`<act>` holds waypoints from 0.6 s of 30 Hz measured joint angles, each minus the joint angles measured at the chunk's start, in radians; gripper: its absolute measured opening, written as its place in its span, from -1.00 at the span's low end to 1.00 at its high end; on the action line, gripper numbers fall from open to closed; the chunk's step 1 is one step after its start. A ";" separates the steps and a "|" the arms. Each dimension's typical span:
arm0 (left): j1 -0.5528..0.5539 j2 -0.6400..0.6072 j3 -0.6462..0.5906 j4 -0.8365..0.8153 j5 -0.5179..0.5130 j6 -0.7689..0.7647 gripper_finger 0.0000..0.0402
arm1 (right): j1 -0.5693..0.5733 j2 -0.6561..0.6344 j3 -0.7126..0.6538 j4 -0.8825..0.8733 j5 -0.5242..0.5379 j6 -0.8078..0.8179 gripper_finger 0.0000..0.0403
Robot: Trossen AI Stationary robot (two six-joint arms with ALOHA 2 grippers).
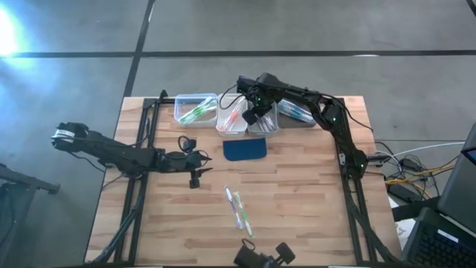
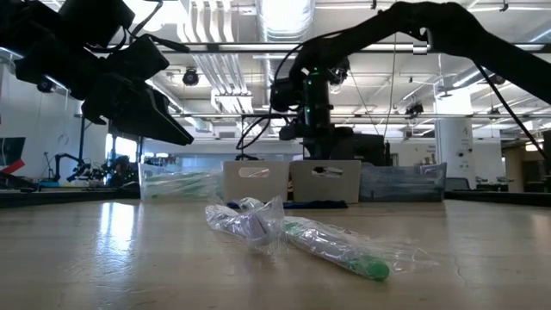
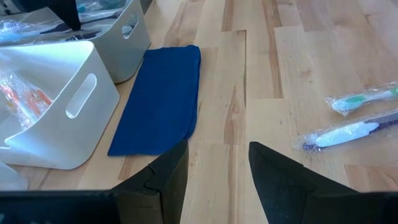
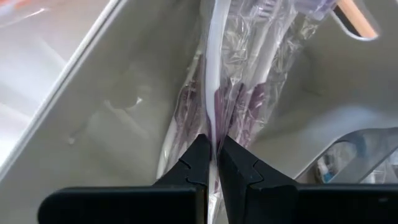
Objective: Pick & Place Toothbrushes
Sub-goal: Put the violet toothbrush into the gray bin
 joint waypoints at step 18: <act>0.000 0.000 0.000 0.000 0.000 0.000 -0.13 | -0.023 0.000 -0.055 0.020 -0.047 0.026 -0.86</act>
